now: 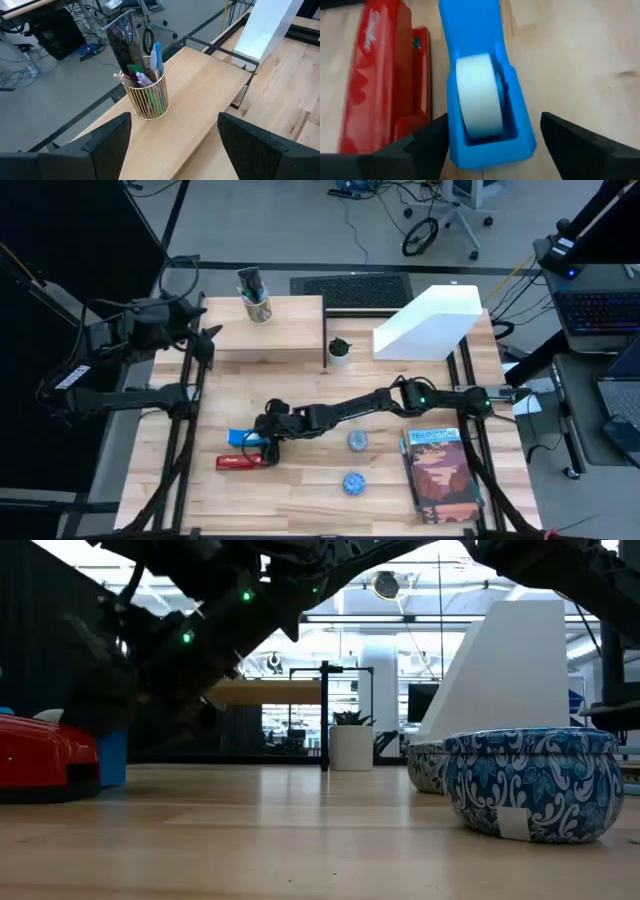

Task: Stock shelves
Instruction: Remove the blue tape dispenser from the shelf, then remove the blue pen from the gold pen holder

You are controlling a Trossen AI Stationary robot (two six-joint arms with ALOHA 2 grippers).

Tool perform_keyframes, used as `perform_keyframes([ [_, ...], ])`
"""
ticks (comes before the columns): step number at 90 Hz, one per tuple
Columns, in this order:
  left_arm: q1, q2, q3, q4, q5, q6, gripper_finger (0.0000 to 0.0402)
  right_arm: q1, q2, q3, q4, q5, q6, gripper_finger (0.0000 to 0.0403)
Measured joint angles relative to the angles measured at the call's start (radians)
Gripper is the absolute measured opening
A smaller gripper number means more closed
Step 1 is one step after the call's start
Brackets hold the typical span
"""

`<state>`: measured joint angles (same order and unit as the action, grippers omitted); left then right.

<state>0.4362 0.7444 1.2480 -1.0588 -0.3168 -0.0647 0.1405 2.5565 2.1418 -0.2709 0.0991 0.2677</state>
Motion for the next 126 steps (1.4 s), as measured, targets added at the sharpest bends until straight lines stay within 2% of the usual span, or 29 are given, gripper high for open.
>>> perform_keyframes([
  [28,0.0,0.001,0.0,0.002,0.0,0.001,0.0283,-0.098,-0.229,0.0,-0.108,0.009,-0.115,0.0281],
  [44,0.0,0.001,0.0,0.005,-0.017,0.002,0.0283,-0.201,-0.403,0.003,-0.12,0.103,-0.199,0.0277],
  [63,0.0,0.001,0.0,0.02,-0.026,0.002,0.0283,-0.344,-0.491,0.0,-0.066,0.137,-0.261,0.0276],
  [77,0.0,0.001,0.0,0.085,-0.027,0.047,0.0283,-0.454,-0.46,0.002,0.018,0.13,-0.213,0.0276],
  [86,0.0,0.001,0.0,0.119,-0.028,0.048,0.0283,-0.496,-0.403,-0.002,0.112,0.049,-0.178,0.0276],
  [99,0.0,0.001,0.0,0.118,-0.029,0.077,0.0283,-0.518,-0.347,0.0,0.259,0.004,-0.158,0.0276],
  [126,0.0,0.001,0.0,0.126,-0.029,0.097,0.0283,-0.518,-0.266,0.0,0.367,0.0,-0.149,0.0276],
])
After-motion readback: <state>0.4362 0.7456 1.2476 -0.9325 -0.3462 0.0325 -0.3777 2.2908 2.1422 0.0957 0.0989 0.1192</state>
